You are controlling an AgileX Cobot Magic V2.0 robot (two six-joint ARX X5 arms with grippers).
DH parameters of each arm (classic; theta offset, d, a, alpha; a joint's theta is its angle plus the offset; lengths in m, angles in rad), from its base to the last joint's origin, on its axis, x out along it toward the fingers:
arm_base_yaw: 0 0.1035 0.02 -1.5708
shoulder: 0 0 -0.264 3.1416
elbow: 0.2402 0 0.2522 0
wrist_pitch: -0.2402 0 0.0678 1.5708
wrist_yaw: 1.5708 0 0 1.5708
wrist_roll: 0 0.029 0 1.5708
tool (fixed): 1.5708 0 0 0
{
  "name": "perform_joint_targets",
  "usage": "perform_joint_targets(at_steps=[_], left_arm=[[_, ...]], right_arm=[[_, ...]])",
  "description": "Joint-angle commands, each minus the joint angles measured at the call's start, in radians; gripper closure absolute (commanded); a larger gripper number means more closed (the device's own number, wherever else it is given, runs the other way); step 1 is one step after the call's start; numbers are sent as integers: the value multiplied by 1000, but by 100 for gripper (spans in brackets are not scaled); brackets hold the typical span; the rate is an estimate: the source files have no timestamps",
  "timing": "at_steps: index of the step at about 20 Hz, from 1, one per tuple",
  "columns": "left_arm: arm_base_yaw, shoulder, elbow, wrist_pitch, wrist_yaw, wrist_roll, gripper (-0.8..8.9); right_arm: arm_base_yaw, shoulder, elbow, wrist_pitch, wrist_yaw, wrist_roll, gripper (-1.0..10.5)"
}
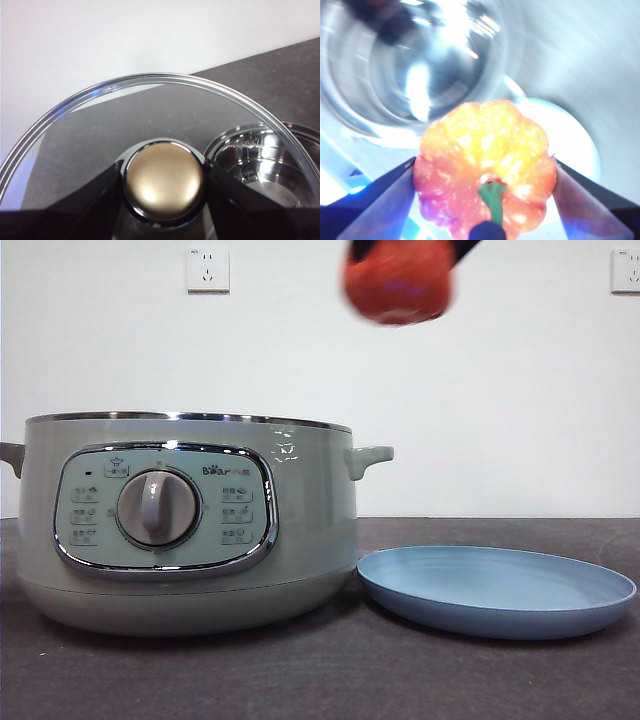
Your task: Take the pumpkin out from the steamer,put the pumpkin in the blue plate,close the lid
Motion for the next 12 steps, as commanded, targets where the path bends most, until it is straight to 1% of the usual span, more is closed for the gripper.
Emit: perform_joint_targets(at_steps=[1,3,4,5,8,12], left_arm=[[-3,6,11,58,-2,11,822],[-3,25,11,58,10,12,822],[-3,26,11,58,27,12,822],[-3,39,11,64,47,12,822],[-3,63,11,74,48,12,822],[-3,93,11,93,49,12,822]], right_arm=[[-39,-34,-26,-17,105,107,956],[-58,-80,-92,-17,236,170,956],[-59,-103,-138,-12,285,194,956],[-59,-129,-198,5,311,212,956],[-59,-203,-387,149,299,217,956],[-58,-241,-629,396,212,212,956]])
